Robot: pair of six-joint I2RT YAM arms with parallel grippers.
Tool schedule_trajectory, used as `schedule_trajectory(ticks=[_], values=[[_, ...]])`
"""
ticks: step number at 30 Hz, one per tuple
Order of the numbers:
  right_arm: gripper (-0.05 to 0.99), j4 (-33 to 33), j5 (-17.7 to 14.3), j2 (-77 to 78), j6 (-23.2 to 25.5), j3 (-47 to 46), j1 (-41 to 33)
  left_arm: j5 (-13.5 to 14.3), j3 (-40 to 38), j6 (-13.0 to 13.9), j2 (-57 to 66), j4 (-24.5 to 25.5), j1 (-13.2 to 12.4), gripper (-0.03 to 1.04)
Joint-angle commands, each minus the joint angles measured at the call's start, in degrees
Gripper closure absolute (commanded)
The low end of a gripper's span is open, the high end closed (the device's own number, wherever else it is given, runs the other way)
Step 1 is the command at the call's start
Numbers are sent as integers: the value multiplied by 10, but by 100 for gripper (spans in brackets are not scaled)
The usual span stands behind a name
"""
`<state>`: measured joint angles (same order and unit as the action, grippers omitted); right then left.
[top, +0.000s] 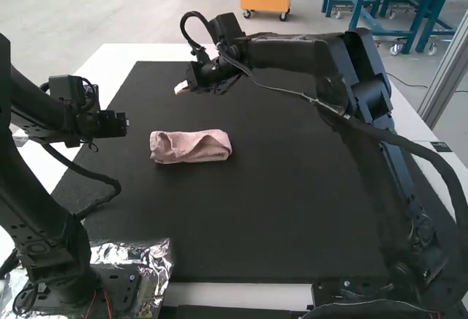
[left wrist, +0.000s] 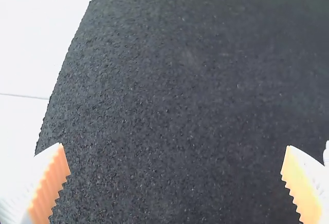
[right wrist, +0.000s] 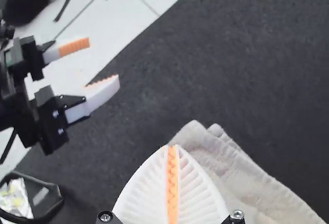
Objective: Fold the towel.
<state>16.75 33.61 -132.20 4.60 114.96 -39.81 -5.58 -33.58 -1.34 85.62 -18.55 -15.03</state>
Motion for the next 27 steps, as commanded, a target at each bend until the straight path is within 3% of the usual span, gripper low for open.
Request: schedule_trajectory(ticks=[1,7,16,27], values=[[96,-38,10,9,-15,-47,-2,7,2,-4,-12,-6,8,4],[96,-149,6,8,-9,-134,-10,10,-1,-11,-12,-15,11,4],[96,-284,-3,6,37,-222,-28,13,2,-11,-12,-25,11,4],[96,-380,-14,-35,52,-271,-36,12,2,-10,-12,-26,11,4]])
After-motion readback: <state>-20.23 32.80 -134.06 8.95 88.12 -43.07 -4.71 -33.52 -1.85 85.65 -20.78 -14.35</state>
